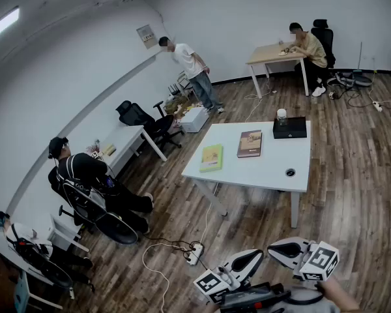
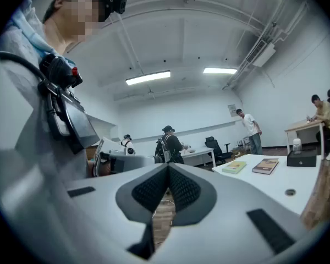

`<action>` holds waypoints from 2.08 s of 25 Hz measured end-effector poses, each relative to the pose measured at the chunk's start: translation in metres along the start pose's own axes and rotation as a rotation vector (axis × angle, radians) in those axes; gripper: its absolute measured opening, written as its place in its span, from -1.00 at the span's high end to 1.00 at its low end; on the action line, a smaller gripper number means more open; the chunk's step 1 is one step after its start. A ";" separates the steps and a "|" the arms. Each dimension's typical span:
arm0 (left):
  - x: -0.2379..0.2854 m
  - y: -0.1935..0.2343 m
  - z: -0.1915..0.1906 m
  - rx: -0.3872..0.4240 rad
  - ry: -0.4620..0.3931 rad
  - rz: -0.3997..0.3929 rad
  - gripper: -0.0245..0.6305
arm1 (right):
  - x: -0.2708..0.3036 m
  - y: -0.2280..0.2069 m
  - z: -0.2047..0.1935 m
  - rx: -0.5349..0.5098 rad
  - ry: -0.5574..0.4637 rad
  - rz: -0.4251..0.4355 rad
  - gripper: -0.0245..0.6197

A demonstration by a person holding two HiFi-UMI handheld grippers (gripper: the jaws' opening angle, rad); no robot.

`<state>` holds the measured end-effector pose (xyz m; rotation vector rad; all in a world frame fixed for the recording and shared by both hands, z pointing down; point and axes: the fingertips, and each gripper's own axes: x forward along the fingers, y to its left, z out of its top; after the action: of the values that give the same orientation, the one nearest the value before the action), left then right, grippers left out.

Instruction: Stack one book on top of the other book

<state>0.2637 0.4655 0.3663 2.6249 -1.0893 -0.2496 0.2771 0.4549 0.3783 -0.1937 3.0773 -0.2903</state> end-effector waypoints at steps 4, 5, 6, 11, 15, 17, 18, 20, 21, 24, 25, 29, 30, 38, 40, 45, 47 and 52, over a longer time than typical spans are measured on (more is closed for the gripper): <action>0.026 -0.003 -0.014 -0.026 -0.051 0.004 0.86 | -0.019 -0.017 -0.008 -0.038 0.048 0.020 0.84; 0.026 -0.004 -0.015 -0.023 -0.047 0.005 0.86 | -0.021 -0.016 -0.009 -0.037 0.048 0.022 0.84; 0.027 -0.005 -0.015 -0.023 -0.042 0.005 0.86 | -0.022 -0.016 -0.009 -0.035 0.049 0.021 0.84; 0.033 -0.004 -0.017 -0.029 -0.020 -0.014 0.86 | -0.023 -0.021 -0.009 -0.029 0.057 0.008 0.84; 0.035 -0.005 -0.019 -0.039 -0.011 -0.020 0.86 | -0.021 -0.019 -0.012 -0.017 0.064 0.026 0.84; 0.036 -0.004 -0.017 -0.041 -0.011 -0.021 0.86 | -0.020 -0.019 -0.009 0.005 0.049 0.045 0.83; 0.037 -0.002 -0.015 -0.040 -0.011 -0.023 0.86 | -0.019 -0.021 -0.007 0.013 0.036 0.045 0.83; 0.038 0.000 -0.015 -0.038 -0.009 -0.025 0.86 | -0.017 -0.025 -0.005 0.017 0.015 0.032 0.83; 0.037 0.001 -0.015 -0.038 -0.008 -0.024 0.86 | -0.015 -0.026 -0.005 0.013 0.012 0.028 0.83; 0.038 0.006 -0.016 -0.045 -0.012 -0.025 0.86 | -0.011 -0.029 -0.006 -0.005 0.019 0.025 0.83; 0.038 0.008 -0.015 -0.046 -0.012 -0.027 0.86 | -0.010 -0.030 -0.005 -0.006 0.020 0.025 0.83; 0.038 0.016 -0.013 -0.058 -0.007 -0.031 0.86 | -0.003 -0.035 -0.006 0.007 0.026 0.017 0.83; 0.037 0.019 -0.014 -0.063 -0.007 -0.032 0.86 | -0.001 -0.036 -0.008 0.005 0.030 0.016 0.83; 0.019 0.063 0.007 -0.044 -0.066 0.002 0.86 | 0.027 -0.065 0.006 0.009 -0.009 -0.051 0.83; 0.010 0.082 0.015 -0.046 -0.077 0.025 0.86 | 0.033 -0.075 0.011 0.013 -0.023 -0.078 0.83; -0.008 0.123 0.034 -0.043 -0.093 0.032 0.86 | 0.061 -0.095 0.030 -0.068 -0.058 -0.114 0.83; -0.014 0.142 0.038 -0.004 -0.096 0.027 0.86 | 0.078 -0.101 0.042 -0.105 -0.096 -0.109 0.83; -0.018 0.181 0.053 0.135 -0.094 0.023 0.86 | 0.118 -0.128 0.048 -0.128 -0.102 -0.203 0.83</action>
<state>0.1175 0.3465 0.3767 2.7417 -1.2056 -0.3076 0.1778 0.3058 0.3513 -0.5107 2.9784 -0.0870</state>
